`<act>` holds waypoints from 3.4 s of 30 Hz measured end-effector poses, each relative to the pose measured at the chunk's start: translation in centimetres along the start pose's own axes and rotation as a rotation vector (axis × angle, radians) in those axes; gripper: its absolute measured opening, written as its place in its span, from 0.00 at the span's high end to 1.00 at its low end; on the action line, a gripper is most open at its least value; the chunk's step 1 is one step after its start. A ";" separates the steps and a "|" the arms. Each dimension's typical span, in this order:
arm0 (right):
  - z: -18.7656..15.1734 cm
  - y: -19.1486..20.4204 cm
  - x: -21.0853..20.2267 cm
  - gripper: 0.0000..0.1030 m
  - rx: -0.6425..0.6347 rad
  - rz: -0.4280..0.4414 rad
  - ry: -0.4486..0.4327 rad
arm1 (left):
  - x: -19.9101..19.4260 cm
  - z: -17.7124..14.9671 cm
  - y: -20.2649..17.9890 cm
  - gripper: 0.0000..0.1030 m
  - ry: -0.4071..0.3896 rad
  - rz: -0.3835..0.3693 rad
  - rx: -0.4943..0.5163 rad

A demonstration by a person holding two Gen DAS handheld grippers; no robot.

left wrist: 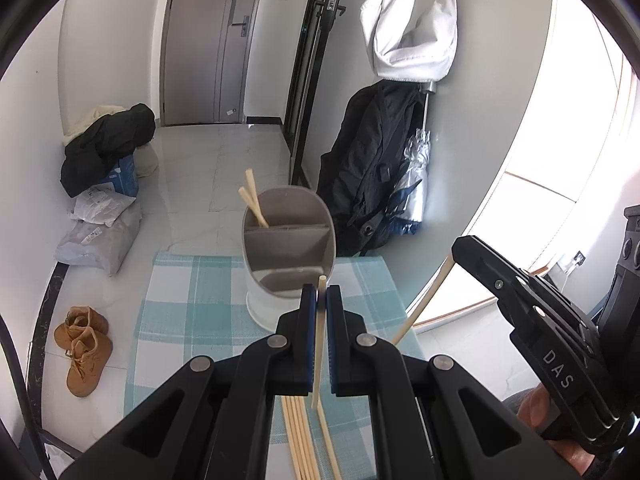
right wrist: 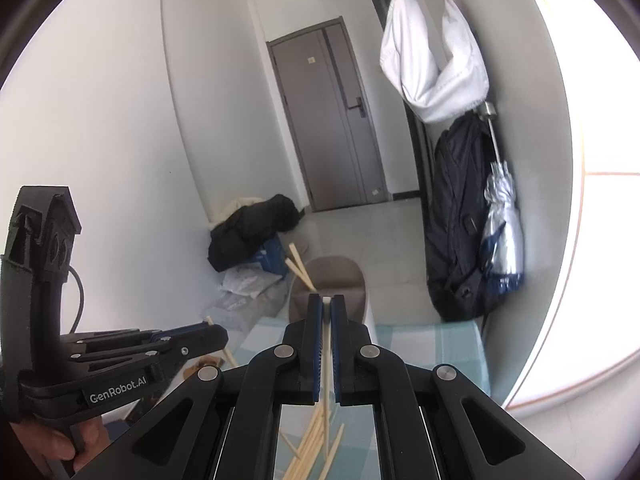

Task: Organize utensils

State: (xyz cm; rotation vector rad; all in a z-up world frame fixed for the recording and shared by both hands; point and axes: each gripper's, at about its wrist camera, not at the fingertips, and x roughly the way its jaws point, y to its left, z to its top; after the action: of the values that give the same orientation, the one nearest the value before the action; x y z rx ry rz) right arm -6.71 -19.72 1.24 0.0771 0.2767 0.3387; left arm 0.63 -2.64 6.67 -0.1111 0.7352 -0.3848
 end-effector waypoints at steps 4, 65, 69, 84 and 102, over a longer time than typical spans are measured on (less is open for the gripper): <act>2.5 0.0 0.3 0.97 -0.028 0.010 -0.024 | -0.3 2.4 -0.3 0.99 -0.024 -0.012 -0.002; 8.8 -3.7 11.7 0.36 -0.045 0.098 0.063 | 4.6 11.5 7.6 0.41 -0.012 0.176 -0.150; 8.8 -3.3 9.2 0.34 -0.026 0.094 0.033 | 3.0 10.6 6.7 0.40 -0.027 0.198 -0.120; 5.8 -1.7 1.3 0.19 0.000 0.050 -0.020 | -2.3 6.1 3.7 0.17 -0.152 0.247 -0.099; -1.4 0.3 -2.5 0.14 -0.024 0.008 0.016 | -3.2 -0.3 2.3 0.05 -0.229 0.283 -0.021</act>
State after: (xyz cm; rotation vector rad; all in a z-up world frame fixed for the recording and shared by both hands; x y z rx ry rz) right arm -9.43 -20.28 0.59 0.0523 0.2879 0.3503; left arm -1.02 0.72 7.94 -0.0675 0.5194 -0.0917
